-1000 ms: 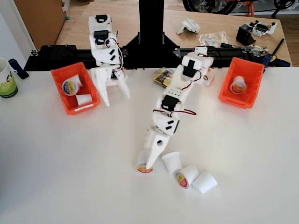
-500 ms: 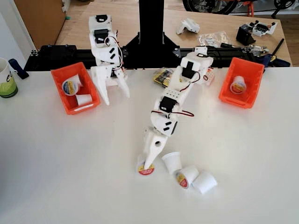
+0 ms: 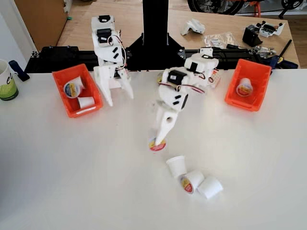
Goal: Sort the coffee pods, blue into left, red into right
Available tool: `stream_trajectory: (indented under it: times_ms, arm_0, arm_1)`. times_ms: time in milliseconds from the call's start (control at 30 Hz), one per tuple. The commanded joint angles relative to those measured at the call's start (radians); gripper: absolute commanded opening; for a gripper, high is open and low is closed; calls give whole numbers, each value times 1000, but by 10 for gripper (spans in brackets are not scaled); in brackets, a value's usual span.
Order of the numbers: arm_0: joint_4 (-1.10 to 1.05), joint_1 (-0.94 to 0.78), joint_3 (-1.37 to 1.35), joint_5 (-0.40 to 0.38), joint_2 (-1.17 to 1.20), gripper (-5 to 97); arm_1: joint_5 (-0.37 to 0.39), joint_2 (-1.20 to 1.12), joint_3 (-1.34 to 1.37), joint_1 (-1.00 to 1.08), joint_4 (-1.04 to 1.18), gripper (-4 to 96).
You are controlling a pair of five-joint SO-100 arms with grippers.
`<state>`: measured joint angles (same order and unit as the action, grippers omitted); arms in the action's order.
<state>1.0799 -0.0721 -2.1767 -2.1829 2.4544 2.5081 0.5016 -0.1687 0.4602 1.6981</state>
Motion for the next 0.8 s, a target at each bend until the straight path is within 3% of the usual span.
stream_trajectory:
  times_ms: [0, 167, 367, 567, 767]
  arm_0:
    - [5, -11, -3, 3, 26, 321]
    - [11, -34, -25, 11, 51, 321]
    - [21, -71, -37, 23, 92, 321]
    - [14, -86, -37, 5, 92, 318]
    - [-49, -112, -80, -17, 83, 318]
  arm_1:
    - [-40, 189, -67, -64, 143, 169]
    - [-124, 321, 0, -158, 147, 160]
    - [-121, 871, 673, -204, 144, 140]
    - [-195, 1390, 1227, -216, 141, 139]
    - [-77, 1667, 1451, -465, 137, 148]
